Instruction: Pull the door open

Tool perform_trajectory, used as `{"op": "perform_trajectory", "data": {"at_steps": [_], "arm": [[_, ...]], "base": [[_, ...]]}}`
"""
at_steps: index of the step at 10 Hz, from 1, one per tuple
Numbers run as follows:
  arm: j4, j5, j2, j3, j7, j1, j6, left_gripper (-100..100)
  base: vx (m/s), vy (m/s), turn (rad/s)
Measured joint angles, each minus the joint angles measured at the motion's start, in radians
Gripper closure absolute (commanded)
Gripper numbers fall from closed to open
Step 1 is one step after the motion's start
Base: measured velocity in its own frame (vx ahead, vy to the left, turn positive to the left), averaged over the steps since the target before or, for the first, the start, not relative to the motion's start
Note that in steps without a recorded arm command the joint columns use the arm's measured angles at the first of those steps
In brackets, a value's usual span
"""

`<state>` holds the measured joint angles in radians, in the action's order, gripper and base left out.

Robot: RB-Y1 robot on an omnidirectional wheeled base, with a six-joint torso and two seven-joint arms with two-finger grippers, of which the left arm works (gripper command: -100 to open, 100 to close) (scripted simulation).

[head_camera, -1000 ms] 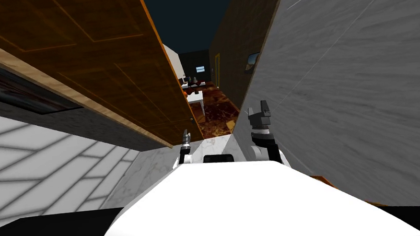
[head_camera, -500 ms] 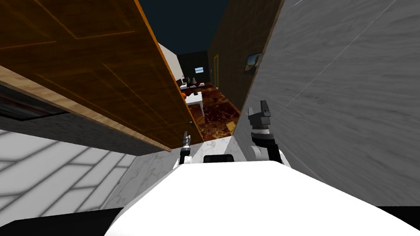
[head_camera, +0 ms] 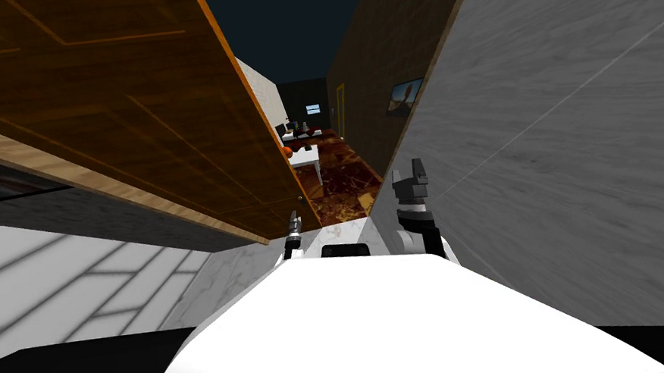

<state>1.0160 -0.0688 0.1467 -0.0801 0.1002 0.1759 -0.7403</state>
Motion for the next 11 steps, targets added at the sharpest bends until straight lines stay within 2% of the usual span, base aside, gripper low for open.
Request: {"op": "perform_trajectory", "data": {"at_steps": [3, 4, 5, 8, 11], "arm": [[-0.066, -0.003, 0.001, -0.007, 0.007, -0.018, -0.019, -100], [-0.069, -0.003, 0.002, -0.007, 0.008, -0.019, -0.021, -100], [-0.085, -0.006, 0.007, -0.012, 0.011, -0.021, -0.03, -100], [-0.084, -0.017, 0.026, -0.027, 0.027, -0.008, -0.035, -100], [-0.121, -0.032, 0.053, -0.049, 0.048, -0.004, -0.067, -100]], "base": [[0.076, 0.021, -0.023], [0.117, -0.002, -0.079], [0.2, 0.008, -0.078], [0.196, 0.004, -0.102], [0.195, 0.012, -0.099]]}}
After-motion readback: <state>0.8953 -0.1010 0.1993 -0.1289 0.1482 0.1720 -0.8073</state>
